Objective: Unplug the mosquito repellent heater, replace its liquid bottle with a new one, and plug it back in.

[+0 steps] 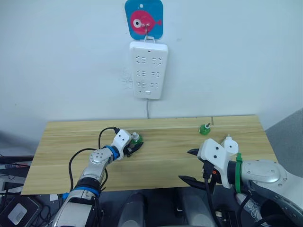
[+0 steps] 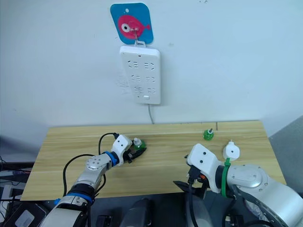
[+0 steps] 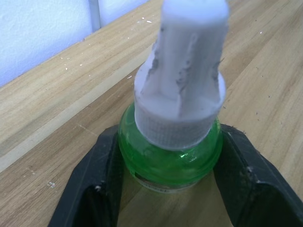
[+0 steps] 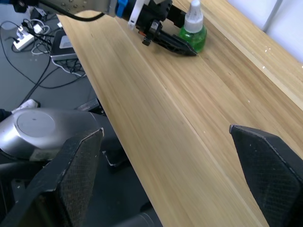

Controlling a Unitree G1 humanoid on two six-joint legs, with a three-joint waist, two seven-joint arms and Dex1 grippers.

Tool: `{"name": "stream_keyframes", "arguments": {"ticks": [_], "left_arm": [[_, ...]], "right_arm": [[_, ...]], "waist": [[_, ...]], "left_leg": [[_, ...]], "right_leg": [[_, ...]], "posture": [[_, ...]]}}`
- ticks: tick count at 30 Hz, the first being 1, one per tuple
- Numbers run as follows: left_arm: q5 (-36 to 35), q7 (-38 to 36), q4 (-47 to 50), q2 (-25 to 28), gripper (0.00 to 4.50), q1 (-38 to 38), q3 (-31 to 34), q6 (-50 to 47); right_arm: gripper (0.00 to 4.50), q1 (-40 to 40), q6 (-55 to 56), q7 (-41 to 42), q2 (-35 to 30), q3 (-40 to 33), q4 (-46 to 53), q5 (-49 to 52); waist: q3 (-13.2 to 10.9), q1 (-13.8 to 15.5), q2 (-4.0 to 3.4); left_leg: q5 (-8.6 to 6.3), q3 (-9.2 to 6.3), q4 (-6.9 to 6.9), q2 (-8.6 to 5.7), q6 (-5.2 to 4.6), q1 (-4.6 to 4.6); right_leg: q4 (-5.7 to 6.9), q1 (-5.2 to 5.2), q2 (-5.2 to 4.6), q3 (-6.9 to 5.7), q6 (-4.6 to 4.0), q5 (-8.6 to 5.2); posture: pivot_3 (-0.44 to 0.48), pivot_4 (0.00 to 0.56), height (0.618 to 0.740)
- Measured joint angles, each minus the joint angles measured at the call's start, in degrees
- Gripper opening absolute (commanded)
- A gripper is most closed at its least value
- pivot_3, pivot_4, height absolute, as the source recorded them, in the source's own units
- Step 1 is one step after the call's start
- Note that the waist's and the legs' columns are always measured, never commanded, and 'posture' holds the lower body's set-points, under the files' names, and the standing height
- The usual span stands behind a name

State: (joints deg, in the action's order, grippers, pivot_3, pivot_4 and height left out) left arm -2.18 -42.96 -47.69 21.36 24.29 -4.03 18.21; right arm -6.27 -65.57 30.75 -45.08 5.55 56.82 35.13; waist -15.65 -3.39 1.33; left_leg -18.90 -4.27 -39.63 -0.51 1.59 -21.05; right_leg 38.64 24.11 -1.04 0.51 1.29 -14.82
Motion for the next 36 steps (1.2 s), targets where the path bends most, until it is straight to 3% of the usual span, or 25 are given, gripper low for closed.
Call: {"name": "stream_keyframes", "arguments": {"ticks": [5,14,19,26,36], "left_arm": [[-0.7,-6.3,4.8,3.0,2.27,-2.0,-0.3,-0.9],[-11.1,-23.3,33.5,7.2,2.27,-2.2,-3.3,-17.2],[-14.8,-30.5,43.1,10.6,2.27,1.5,-5.9,-25.7],[-15.4,-36.7,45.0,12.2,2.27,7.2,-8.6,-28.3],[-14.6,-39.3,43.5,11.7,2.27,10.2,-10.9,-26.9]], "right_arm": [[4.5,0.0,1.2,-0.6,0.4,-1.5,-0.2,0.1],[4.5,-7.2,4.6,-0.5,5.5,-2.2,-6.8,1.0],[4.5,-12.9,3.6,-2.4,10.8,-2.5,-9.0,4.5],[4.5,-16.7,1.5,-6.6,15.0,-1.4,-9.9,5.9],[4.5,-20.7,2.7,-7.6,17.0,7.5,-13.9,2.1]], "waist": [[-0.1,-0.2,0.0],[-0.3,0.0,0.02],[-0.3,-0.1,0.0],[-0.3,-0.3,-0.02],[-0.2,-1.0,-0.01]], "left_leg": [[0.01,-0.01,0.03,0.02,0.01,-0.02],[0.02,-0.1,-0.01,0.01,0.04,-0.21],[0.04,-0.2,-0.08,0.01,0.08,-0.42],[0.13,-0.24,-0.21,-0.04,0.24,-0.65],[0.18,-0.09,-0.31,-0.04,0.28,-0.97]], "right_leg": [[-0.02,0.02,0.0,-0.02,0.0,0.0],[-0.09,0.1,-0.02,-0.1,-0.01,0.01],[-0.02,0.26,0.0,-0.21,-0.02,0.01],[-0.05,0.36,-0.02,-0.23,-0.03,0.02],[0.32,0.93,-0.02,-0.12,-0.04,0.03]], "posture": [[-0.139,0.289,0.74],[-0.133,0.246,0.74],[-0.146,0.229,0.74],[-0.16,0.214,0.74],[-0.157,0.201,0.74]]}}
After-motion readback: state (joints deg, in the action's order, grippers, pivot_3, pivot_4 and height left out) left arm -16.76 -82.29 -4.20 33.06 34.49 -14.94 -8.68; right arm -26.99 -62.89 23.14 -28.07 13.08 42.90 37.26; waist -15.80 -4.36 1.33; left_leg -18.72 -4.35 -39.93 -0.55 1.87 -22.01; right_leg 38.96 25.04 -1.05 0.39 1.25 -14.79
